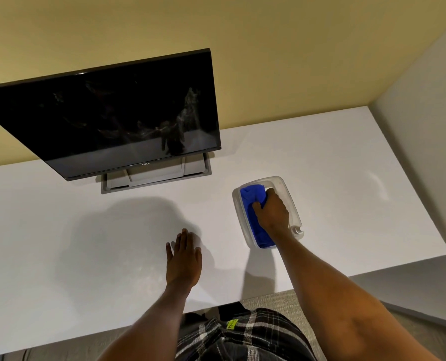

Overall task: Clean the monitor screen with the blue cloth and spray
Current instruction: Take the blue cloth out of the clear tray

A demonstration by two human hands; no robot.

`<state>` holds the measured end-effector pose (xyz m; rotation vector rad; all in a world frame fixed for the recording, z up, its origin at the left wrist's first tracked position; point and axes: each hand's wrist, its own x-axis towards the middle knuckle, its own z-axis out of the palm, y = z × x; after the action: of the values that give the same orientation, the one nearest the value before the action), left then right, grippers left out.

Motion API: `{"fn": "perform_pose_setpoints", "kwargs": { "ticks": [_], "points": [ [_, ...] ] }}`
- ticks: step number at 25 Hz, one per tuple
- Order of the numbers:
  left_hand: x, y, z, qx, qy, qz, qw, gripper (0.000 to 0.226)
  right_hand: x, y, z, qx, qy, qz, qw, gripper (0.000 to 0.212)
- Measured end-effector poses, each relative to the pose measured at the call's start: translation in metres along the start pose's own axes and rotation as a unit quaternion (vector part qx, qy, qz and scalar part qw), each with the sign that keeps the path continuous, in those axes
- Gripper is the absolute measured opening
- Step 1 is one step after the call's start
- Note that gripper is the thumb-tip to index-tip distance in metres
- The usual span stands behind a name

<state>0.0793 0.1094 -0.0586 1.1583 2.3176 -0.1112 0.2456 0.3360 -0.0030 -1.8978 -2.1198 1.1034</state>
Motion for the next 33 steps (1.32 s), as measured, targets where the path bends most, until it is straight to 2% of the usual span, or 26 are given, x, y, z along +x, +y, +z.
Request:
{"fn": "perform_pose_setpoints", "kwargs": {
  "ticks": [11,14,18,21,24,27,30,33],
  "points": [
    [-0.003,0.004,-0.011,-0.008,-0.012,-0.012,1.0,0.059,-0.029,-0.007,-0.003,0.027,0.125,-0.116,0.985,0.022],
    [-0.004,0.007,-0.013,-0.021,-0.004,-0.019,1.0,0.059,-0.032,-0.021,-0.01,0.055,0.16,-0.16,0.972,0.017],
    [-0.004,0.002,-0.019,-0.041,0.023,-0.018,0.999,0.059,-0.034,-0.049,-0.019,0.083,0.183,-0.223,0.954,0.024],
    [-0.006,-0.012,-0.024,-0.041,0.039,-0.02,0.998,0.06,-0.035,-0.076,-0.011,0.153,0.136,-0.243,0.948,0.028],
    [-0.009,-0.035,-0.028,-0.046,0.042,-0.032,0.998,0.061,-0.035,-0.099,0.011,0.238,0.066,-0.209,0.946,0.019],
    [-0.012,-0.062,-0.033,-0.043,0.042,-0.047,0.997,0.061,-0.039,-0.108,0.041,0.291,-0.043,-0.124,0.948,0.025],
    [-0.014,-0.089,-0.038,-0.038,0.047,-0.054,0.997,0.06,-0.046,-0.105,0.07,0.283,-0.176,-0.01,0.943,0.04],
    [-0.014,-0.111,-0.042,-0.04,0.044,-0.064,0.996,0.06,-0.053,-0.1,0.091,0.27,-0.294,0.075,0.914,0.044]
  ]
}}
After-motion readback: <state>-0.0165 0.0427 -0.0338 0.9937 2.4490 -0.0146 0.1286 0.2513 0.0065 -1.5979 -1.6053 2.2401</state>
